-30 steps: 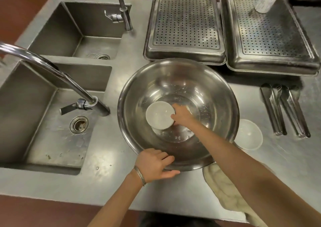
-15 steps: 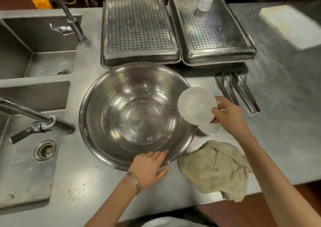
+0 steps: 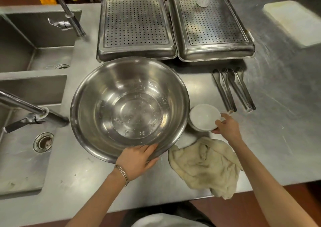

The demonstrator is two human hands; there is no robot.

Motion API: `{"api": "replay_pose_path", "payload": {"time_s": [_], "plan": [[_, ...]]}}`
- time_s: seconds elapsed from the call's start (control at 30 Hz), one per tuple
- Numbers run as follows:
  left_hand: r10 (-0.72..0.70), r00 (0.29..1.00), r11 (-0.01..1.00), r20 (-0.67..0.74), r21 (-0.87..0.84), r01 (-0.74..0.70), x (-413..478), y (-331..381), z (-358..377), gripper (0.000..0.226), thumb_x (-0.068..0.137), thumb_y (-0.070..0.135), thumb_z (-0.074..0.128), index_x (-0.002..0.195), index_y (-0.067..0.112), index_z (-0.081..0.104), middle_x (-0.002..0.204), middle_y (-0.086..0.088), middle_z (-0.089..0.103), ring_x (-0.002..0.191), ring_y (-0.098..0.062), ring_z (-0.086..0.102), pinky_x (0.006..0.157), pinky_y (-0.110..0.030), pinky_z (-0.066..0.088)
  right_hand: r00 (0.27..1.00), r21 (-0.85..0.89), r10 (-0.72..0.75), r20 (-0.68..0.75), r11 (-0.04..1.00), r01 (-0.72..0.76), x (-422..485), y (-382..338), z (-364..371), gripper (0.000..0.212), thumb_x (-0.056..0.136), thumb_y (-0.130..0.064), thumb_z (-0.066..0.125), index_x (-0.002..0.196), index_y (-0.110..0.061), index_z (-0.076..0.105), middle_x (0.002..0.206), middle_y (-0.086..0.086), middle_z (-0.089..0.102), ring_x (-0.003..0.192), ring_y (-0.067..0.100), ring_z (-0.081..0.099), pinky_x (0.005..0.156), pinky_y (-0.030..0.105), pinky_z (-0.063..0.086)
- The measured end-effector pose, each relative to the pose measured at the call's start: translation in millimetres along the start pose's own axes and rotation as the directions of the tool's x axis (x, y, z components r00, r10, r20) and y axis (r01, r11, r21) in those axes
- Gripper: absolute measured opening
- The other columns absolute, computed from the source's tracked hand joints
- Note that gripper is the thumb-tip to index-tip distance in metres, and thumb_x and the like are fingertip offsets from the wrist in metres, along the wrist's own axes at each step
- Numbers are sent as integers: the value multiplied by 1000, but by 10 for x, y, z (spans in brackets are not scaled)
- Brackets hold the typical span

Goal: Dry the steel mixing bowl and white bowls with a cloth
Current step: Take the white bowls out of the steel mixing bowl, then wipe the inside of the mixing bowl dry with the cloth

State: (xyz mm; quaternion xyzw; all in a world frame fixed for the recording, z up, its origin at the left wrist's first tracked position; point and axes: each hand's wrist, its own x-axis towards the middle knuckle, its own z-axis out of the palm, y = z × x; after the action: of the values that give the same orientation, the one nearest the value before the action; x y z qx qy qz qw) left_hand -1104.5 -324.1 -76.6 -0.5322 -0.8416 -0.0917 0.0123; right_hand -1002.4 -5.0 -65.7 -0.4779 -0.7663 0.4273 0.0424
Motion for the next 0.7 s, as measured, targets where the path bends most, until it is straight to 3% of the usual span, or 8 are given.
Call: {"api": "replay_pose_path", "payload": {"time_s": [0.1, 0.23, 0.33, 0.43, 0.5, 0.57, 0.63, 0.7], "plan": [[-14, 1000, 1000, -5, -6, 14, -8, 6, 11, 44, 84, 51, 39, 107, 22, 64, 69, 11, 66, 50, -10, 59, 34, -20, 37, 1000, -82, -25, 6, 996, 25, 46, 35, 51, 43, 88, -4, 50, 131, -4, 46, 96, 25, 68, 75, 28, 66, 49, 9, 43], [-37, 999, 999, -11, 10, 37, -20, 18, -1, 48, 91, 53, 30, 105, 22, 65, 66, 11, 65, 48, -10, 59, 35, -20, 36, 997, -155, -47, 53, 986, 55, 116, 70, 99, 46, 90, -7, 46, 136, -8, 41, 93, 25, 68, 67, 24, 65, 50, 7, 44], [-76, 997, 997, -7, 0, 76, -43, 38, -19, 59, 94, 56, 17, 106, 24, 65, 68, 11, 66, 47, -11, 59, 35, -19, 35, 997, -251, -63, 45, 965, 73, 14, 116, 102, 55, 94, -28, 47, 142, -9, 28, 104, 19, 66, 87, 31, 67, 79, 34, 53], [-163, 987, 986, -1, -31, 163, -90, 83, -55, 52, 89, 60, 25, 109, 30, 64, 67, 13, 67, 43, -11, 57, 35, -18, 32, 996, -250, -83, 27, 964, 88, -371, 229, 120, 63, 89, -38, 55, 141, -14, 28, 125, 17, 50, 106, 34, 54, 86, 40, 44], [-192, 981, 981, 4, -33, 192, -158, 101, -64, 54, 90, 61, 21, 110, 32, 62, 61, 12, 65, 39, -12, 54, 34, -17, 29, 979, -277, -19, 201, 958, 76, -700, 380, 213, 68, 84, -43, 61, 141, -27, 28, 134, 18, 35, 116, 35, 44, 95, 42, 37], [-195, 981, 980, 4, -41, 195, -254, 92, -69, 54, 91, 63, 16, 112, 35, 57, 59, 12, 64, 38, -13, 54, 35, -17, 27, 929, -353, 23, 369, 928, 117, -944, 548, 362, 77, 77, -54, 63, 140, -43, 20, 143, 10, 12, 131, 35, 24, 105, 46, 27], [-183, 983, 982, 11, -40, 183, -358, 85, -77, 52, 91, 63, 17, 114, 36, 54, 67, 14, 66, 42, -12, 56, 37, -17, 26, 916, -413, -32, 400, 886, 212, -1032, 711, 538, 87, 72, -63, 62, 138, -53, 6, 148, 6, -5, 137, 36, 2, 108, 53, 17], [-164, 986, 986, 21, -35, 165, -479, 99, -97, 51, 91, 62, 19, 113, 35, 57, 74, 17, 68, 45, -10, 58, 39, -16, 25, 925, -465, -33, 379, 857, 221, -1061, 762, 666, 93, 69, -69, 58, 136, -58, -6, 149, 8, -15, 137, 39, -6, 106, 59, 16]]}}
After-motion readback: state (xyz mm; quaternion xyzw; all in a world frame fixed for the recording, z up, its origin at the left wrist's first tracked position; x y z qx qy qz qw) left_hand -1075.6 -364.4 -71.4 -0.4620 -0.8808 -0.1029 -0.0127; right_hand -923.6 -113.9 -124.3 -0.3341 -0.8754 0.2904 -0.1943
